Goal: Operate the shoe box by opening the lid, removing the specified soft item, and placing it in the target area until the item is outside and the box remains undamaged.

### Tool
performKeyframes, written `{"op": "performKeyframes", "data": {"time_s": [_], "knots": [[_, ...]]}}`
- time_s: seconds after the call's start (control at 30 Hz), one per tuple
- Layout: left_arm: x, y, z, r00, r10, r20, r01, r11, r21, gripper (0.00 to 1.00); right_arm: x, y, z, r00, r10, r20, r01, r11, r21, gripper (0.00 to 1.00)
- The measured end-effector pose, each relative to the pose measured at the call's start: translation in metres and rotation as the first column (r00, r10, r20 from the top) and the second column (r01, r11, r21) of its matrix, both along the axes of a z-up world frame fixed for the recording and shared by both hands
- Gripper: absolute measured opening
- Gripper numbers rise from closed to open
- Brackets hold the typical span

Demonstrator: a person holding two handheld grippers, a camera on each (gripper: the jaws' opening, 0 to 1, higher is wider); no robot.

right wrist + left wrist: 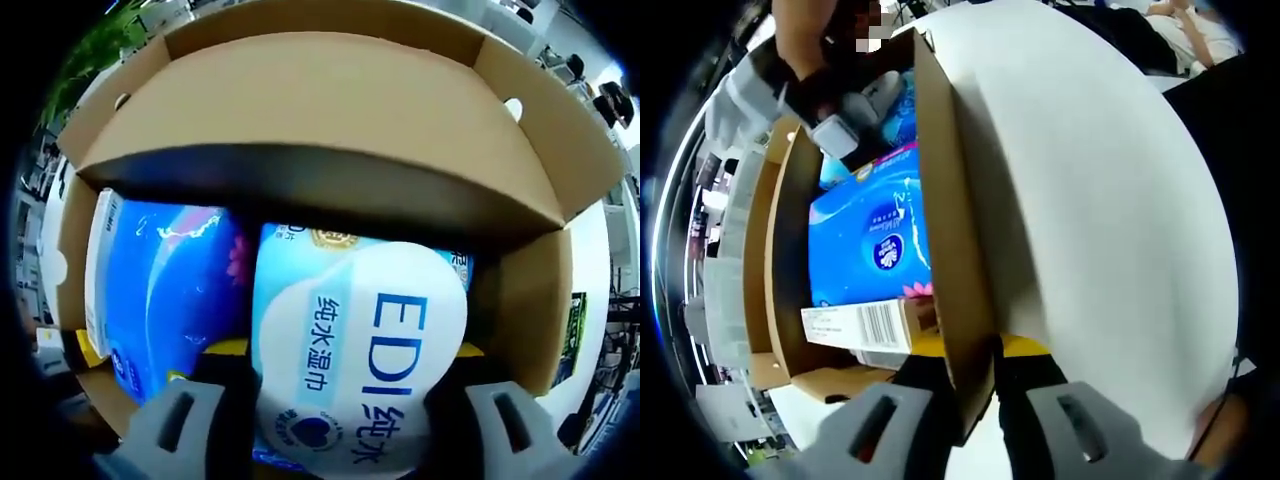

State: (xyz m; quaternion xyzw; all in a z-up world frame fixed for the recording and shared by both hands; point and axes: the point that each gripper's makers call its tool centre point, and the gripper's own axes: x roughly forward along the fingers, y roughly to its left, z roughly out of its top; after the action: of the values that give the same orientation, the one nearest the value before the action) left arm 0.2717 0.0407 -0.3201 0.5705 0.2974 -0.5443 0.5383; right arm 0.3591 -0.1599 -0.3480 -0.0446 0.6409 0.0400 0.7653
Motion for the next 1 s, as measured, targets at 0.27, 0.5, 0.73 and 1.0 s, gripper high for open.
{"op": "performKeyframes", "data": {"time_s": [0.27,0.5,0.73,1.0], "knots": [[0.000,0.001,0.000,1.000,0.005,0.000,-0.005,1.000,-0.001,0.11,-0.010,0.003,0.004,1.000,0.021,-0.008,-0.021,1.000,-0.008,0.70],[-0.001,0.001,0.000,1.000,0.006,-0.001,-0.006,1.000,-0.002,0.11,-0.020,0.009,0.007,1.000,0.023,-0.010,-0.023,1.000,-0.007,0.70],[-0.001,0.001,0.001,1.000,0.006,-0.004,-0.006,1.000,-0.005,0.11,-0.019,0.008,0.011,0.999,0.032,-0.015,-0.032,0.999,-0.003,0.70],[0.000,0.001,0.000,1.000,0.007,-0.003,-0.007,1.000,-0.004,0.11,-0.021,0.010,0.022,0.999,0.047,-0.016,-0.047,0.999,-0.003,0.70]]}}
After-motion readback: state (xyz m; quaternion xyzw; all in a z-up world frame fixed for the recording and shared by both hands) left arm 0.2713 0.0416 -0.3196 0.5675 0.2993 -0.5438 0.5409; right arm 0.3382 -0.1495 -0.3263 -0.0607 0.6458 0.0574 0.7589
